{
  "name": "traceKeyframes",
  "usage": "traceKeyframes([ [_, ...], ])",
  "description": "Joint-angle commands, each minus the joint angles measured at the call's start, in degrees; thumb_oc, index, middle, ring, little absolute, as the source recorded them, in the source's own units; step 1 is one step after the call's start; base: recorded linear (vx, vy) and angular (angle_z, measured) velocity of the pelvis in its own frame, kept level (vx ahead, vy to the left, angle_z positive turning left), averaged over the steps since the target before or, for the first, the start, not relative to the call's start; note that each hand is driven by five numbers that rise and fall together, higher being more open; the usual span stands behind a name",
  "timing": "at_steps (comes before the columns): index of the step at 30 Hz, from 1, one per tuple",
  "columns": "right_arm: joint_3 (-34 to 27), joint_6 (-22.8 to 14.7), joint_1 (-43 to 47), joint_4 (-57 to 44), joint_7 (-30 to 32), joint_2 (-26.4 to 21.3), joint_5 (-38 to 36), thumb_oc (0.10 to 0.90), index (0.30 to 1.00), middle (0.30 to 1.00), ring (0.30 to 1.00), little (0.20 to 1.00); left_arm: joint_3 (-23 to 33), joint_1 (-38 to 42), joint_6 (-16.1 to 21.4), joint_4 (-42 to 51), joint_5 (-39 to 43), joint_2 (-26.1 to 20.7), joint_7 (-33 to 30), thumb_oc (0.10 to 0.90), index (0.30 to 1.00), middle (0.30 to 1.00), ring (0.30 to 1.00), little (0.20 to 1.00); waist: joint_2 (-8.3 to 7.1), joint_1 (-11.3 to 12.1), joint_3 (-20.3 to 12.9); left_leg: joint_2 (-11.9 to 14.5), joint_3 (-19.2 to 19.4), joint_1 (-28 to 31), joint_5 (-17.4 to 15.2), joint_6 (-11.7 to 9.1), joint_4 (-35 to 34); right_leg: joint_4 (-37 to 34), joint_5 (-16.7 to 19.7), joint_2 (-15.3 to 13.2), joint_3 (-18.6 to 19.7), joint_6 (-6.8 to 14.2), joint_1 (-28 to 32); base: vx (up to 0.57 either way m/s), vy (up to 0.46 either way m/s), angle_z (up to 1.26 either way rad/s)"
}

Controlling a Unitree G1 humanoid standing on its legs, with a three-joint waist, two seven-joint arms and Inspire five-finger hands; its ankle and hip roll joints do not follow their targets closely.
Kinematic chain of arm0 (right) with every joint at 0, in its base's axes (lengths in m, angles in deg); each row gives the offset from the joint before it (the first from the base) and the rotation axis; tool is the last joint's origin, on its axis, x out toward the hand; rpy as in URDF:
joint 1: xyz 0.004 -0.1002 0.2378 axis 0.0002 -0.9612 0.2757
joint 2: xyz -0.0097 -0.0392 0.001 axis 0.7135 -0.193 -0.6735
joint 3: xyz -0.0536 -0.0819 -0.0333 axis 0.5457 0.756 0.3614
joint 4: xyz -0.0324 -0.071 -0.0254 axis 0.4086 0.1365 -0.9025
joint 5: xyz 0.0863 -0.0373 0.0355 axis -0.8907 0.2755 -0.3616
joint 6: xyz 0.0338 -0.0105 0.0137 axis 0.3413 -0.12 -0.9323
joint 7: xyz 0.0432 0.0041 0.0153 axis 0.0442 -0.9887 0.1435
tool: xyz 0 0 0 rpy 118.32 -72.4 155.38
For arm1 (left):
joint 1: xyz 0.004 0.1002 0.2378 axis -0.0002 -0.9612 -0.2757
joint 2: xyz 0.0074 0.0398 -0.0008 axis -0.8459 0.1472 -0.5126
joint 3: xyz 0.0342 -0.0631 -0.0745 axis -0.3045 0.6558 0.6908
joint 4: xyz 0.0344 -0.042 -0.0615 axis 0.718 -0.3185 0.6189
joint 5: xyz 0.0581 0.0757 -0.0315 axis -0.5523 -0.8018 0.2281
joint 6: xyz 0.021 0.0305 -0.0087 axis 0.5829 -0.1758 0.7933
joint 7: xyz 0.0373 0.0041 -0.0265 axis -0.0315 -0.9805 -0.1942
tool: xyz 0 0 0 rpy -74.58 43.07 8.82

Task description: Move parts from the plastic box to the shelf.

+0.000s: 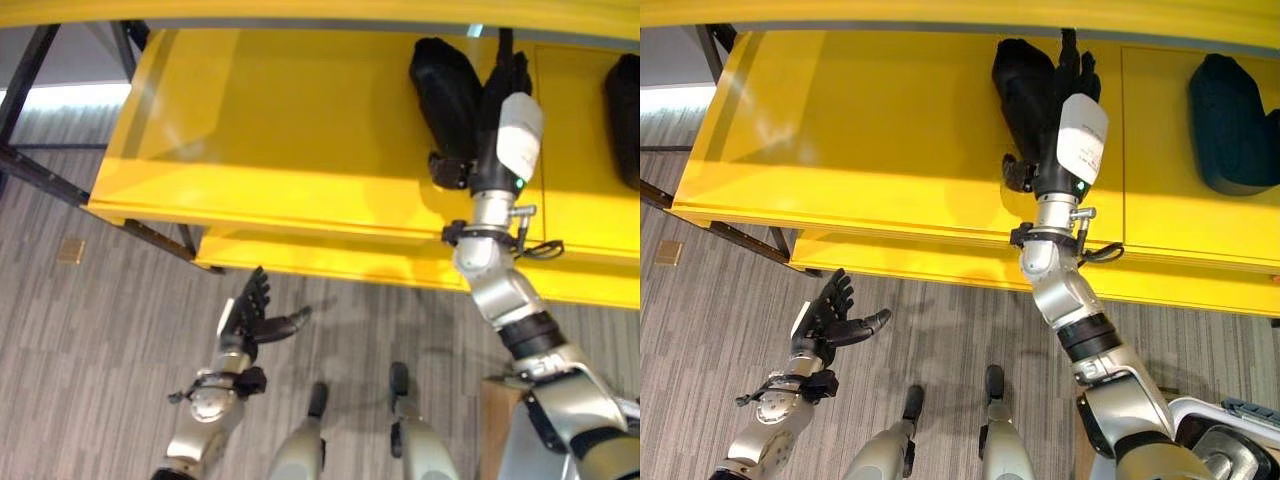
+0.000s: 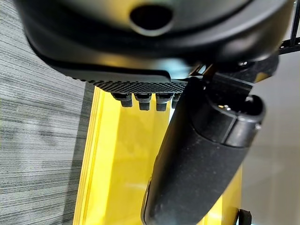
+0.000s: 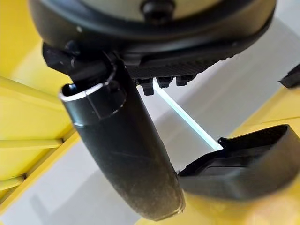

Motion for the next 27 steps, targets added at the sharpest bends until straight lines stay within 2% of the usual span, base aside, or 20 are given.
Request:
traceKeyframes([
  [1,-4.1,-5.63,3.96,-7.99,2.49,-1.08,1.29,0.9,1.0,1.0,1.0,1.0,0.3,-0.74,5.16,6.97,-0.91,-0.21,-0.74,0.9,1.0,1.0,1.0,1.0,0.71,-0.01,-3.97,3.46,0.54,4.86,-1.24,2.72,-1.07,14.89,-4.66,-4.09,1.14,3.84,-9.01,0.0,0.0,0.0],
  [3,-4.44,-5.77,3.85,-8.17,2.53,-1.42,0.83,0.9,1.0,1.0,1.0,1.0,0.29,-0.83,5.23,7.16,-0.98,-0.26,-0.71,0.9,1.0,1.0,1.0,1.0,0.58,-0.2,-3.98,3.54,0.68,5.01,-1.27,2.67,-1.16,14.96,-4.62,-4.05,1.34,3.87,-9.16,0.0,0.0,0.0],
  [9,-5.23,-9.53,2.75,-10.25,0.16,-1.27,-8.36,0.9,1.0,1.0,1.0,1.0,0.66,-1.11,4.66,6.7,-1.06,-0.02,-0.79,0.9,1.0,1.0,1.0,1.0,0.09,-0.8,-4.03,3.73,1.28,5.53,-1.32,2.57,-1.56,15.13,-4.57,-3.74,1.67,3.87,-9.66,0.0,-0.002,-0.1],
  [10,-5.93,-12.4,1.9,-11.49,-0.78,-1.23,-14.48,0.9,1.0,1.0,1.0,1.0,0.92,-1.53,4.32,6.69,-0.89,0.05,-0.53,0.9,1.0,1.0,1.0,1.0,-0.15,-1.14,-3.94,3.84,1.44,5.73,-1.33,2.49,-1.7,15.17,-4.61,-3.61,1.79,3.86,-9.79,0.01,-0.014,-0.08],
  [13,-6.4,-14.9,1.59,-11.97,-2.46,-2.08,-21.01,0.9,1.0,1.0,1.0,1.0,1.08,-2.12,3.95,6.58,-0.27,-0.07,-0.17,0.9,1.0,1.0,1.0,1.0,-0.42,-1.39,-3.97,3.94,1.78,5.93,-1.29,2.39,-1.81,15.28,-4.76,-3.33,2.18,3.84,-9.93,0.01,-0.02,-0.04],
  [21,-6.75,-15.64,4.0,-12.32,-4.1,-7.35,-23.31,0.9,1.0,1.0,1.0,1.0,1.51,-2.61,4.0,6.76,0.95,-0.62,0.76,0.9,1.0,1.0,1.0,1.0,-0.4,-1.89,-4.12,4.31,2.25,6.53,-1.06,1.93,-2.32,16.0,-5.28,-2.7,2.37,3.67,-10.43,0.01,-0.015,-0.05],
  [25,-5.72,-17.76,5.02,-10.32,-8.44,-9.74,-31.94,0.9,1.0,1.0,1.0,1.0,1.4,-2.59,3.52,6.7,1.84,-0.76,1.64,0.9,1.0,1.0,1.0,1.0,-0.53,-2.09,-4.26,4.53,2.45,6.74,-0.82,1.63,-2.69,16.18,-5.38,-2.44,2.51,3.59,-10.69,0.0,-0.013,-0.01],
  [26,-5.7,-17.86,5.11,-10.18,-8.53,-9.82,-32.09,0.9,1.0,1.0,1.0,1.0,1.39,-2.58,3.52,6.69,1.85,-0.73,1.65,0.9,1.0,1.0,1.0,1.0,-0.5,-2.08,-4.26,4.53,2.46,6.74,-0.81,1.63,-2.73,16.19,-5.39,-2.43,2.51,3.59,-10.71,0.01,-0.02,-0.03],
  [27,-4.49,-18.74,5.76,-7.79,-11.81,-11.61,-38.28,0.9,1.0,1.0,1.0,1.0,1.36,-2.66,3.24,6.18,2.23,-0.85,2.41,0.9,1.0,1.0,1.0,1.0,-0.66,-2.16,-4.31,4.63,2.6,6.87,-0.62,1.44,-2.93,16.24,-5.42,-2.35,2.57,3.52,-10.79,0.0,0.0,0.0],
])
